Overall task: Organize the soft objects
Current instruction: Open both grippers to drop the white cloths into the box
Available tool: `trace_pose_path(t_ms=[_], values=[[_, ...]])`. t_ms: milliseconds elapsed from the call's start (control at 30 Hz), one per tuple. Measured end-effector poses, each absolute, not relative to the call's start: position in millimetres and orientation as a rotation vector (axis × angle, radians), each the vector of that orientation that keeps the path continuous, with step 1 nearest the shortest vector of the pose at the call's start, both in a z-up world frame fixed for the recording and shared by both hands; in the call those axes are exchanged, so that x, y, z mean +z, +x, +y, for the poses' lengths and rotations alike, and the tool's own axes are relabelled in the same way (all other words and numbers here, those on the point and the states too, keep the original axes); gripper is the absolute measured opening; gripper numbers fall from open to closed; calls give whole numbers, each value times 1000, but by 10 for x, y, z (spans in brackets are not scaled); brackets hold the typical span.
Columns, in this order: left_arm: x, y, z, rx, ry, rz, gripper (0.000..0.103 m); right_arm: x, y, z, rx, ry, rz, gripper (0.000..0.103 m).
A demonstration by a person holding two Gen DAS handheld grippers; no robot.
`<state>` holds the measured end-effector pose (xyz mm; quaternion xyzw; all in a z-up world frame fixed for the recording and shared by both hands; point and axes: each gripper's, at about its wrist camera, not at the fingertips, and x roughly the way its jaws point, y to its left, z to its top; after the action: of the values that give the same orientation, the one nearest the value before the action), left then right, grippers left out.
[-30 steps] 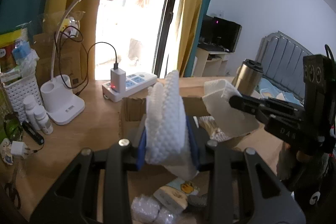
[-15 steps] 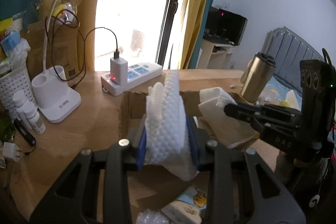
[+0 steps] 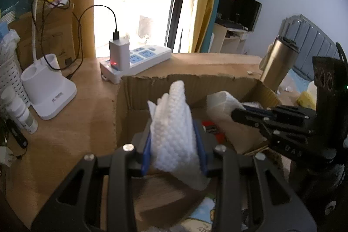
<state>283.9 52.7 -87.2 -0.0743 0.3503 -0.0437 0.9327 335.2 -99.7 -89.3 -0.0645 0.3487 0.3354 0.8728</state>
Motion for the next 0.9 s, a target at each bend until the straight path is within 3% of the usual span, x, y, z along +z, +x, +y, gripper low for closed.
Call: trace_pose_path(t_ms=[267,333,433,533,900], values=[[-906,2860,502,-70,-141,743,37,-1017,3386,-937,703,-159,790,14],[-888,2843,496,-71,-137,739,40,-1014,3387,-928,699,-161,794,21],[-846,2808,524,-73,-151,727,52,-977,3366,-919,692,-166,788,34],[-793,2755,558,-74,-166,711,53,-915,3324,-921,687,-171,774,42],[-588,2475,620,-78,-173,651,53,-715,3061,-902,667,-193,717,52]])
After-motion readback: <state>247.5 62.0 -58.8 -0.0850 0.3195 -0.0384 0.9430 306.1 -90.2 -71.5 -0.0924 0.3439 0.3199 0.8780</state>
